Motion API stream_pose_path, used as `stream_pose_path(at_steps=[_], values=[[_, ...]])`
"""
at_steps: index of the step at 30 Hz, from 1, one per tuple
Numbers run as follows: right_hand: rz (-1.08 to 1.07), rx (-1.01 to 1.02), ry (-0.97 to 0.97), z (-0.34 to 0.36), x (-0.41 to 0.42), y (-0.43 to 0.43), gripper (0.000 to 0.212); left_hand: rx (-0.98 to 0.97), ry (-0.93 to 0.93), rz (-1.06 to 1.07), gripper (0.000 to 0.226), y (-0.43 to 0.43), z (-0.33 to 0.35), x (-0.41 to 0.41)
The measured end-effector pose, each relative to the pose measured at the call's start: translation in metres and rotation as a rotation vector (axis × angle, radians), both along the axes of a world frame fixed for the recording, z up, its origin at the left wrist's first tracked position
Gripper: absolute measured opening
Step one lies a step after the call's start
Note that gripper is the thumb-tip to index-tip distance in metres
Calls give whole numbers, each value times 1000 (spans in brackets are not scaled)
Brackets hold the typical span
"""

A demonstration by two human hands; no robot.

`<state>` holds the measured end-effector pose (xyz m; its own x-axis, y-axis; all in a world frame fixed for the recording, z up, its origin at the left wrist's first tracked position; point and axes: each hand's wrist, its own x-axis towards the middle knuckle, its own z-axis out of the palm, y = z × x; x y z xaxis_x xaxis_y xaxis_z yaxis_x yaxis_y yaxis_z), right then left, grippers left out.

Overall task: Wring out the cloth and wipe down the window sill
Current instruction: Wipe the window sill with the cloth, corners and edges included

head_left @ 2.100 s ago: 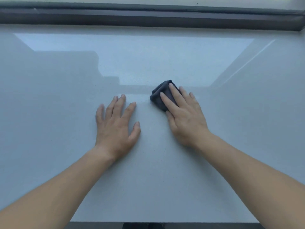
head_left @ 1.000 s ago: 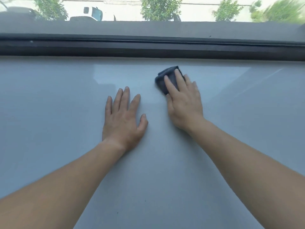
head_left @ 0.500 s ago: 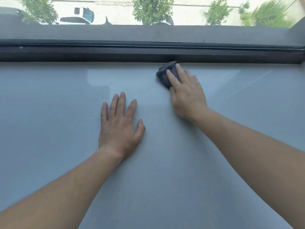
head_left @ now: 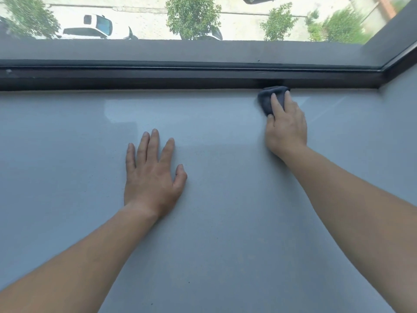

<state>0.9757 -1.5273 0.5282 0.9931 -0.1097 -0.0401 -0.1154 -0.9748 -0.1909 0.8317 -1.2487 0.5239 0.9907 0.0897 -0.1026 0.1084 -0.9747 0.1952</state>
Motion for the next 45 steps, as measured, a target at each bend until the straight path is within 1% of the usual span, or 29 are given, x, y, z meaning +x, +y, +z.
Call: stream_pose_path(at_steps=[1,3,5,6,7,9,11,12,14,16,17,18,19,21,23,25,27,29,30,31,33,34,35,36,39,40,41,42,45], values=[[15,-14,-12,-1,-8,9,54,-2,-5,1,71,0,-1,0],[174,21,-7,-3,-28,16,54,-6,-10,-3,70,1,-1,-1],[364,51,26,-3,-39,0,54,-11,-7,-4,70,2,-2,-1],[390,52,37,-2,-38,-12,54,-19,-4,-1,70,2,-1,0],[344,52,36,-2,-32,-23,54,-32,0,5,70,1,0,0],[160,58,17,-2,-25,-30,54,-55,-8,27,67,-3,3,1],[99,34,-23,-2,-38,-13,55,-81,-61,43,64,-16,8,-4],[142,30,-38,-4,-51,-3,55,-106,-91,36,63,-28,11,-9],[323,52,-21,-6,-85,6,55,-177,-115,-2,63,-58,16,-22],[479,68,40,-3,-104,-5,56,-235,-89,-26,64,-89,15,-35],[518,64,58,-1,-101,-15,57,-250,-65,-21,66,-101,13,-40],[509,48,58,-2,-91,-27,57,-244,-42,-13,68,-109,10,-43],[450,39,48,-3,-78,-37,56,-208,-28,-12,70,-114,7,-46],[247,61,23,-2,-56,-52,54,-109,-25,-23,69,-118,1,-49],[155,64,-11,-3,-61,-46,54,-71,-36,-11,68,-118,-2,-49],[267,79,-11,-5,-92,-36,54,-67,-38,0,67,-120,-3,-48],[479,77,25,-3,-125,-41,54,-59,-46,4,67,-122,-5,-49],[601,58,72,-1,-125,-61,54,-58,-49,11,67,-123,-5,-49],[585,51,82,-1,-115,-71,54,-64,-52,13,67,-123,-4,-49],[518,50,82,-1,-104,-78,53,-71,-58,12,67,-123,-4,-48],[318,83,67,0,-94,-82,53,-76,-61,9,67,-124,-4,-47],[260,92,44,0,-100,-76,54,-70,-64,11,67,-124,-3,-47],[258,84,22,0,-112,-69,54,-68,-65,15,67,-125,-3,-48],[320,78,8,-2,-130,-63,54,-73,-64,17,67,-125,-4,-48],[670,62,36,-4,-180,-66,55,-60,-55,23,67,-125,-3,-48],[734,52,46,-5,-179,-75,55,-58,-54,26,67,-126,-2,-48],[743,47,44,-5,-170,-83,54,-56,-54,30,67,-125,-2,-49],[689,41,51,-5,-158,-90,54,-58,-55,33,66,-125,-2,-49],[366,91,68,-4,-135,-95,56,-64,-51,29,65,-125,-3,-50]])
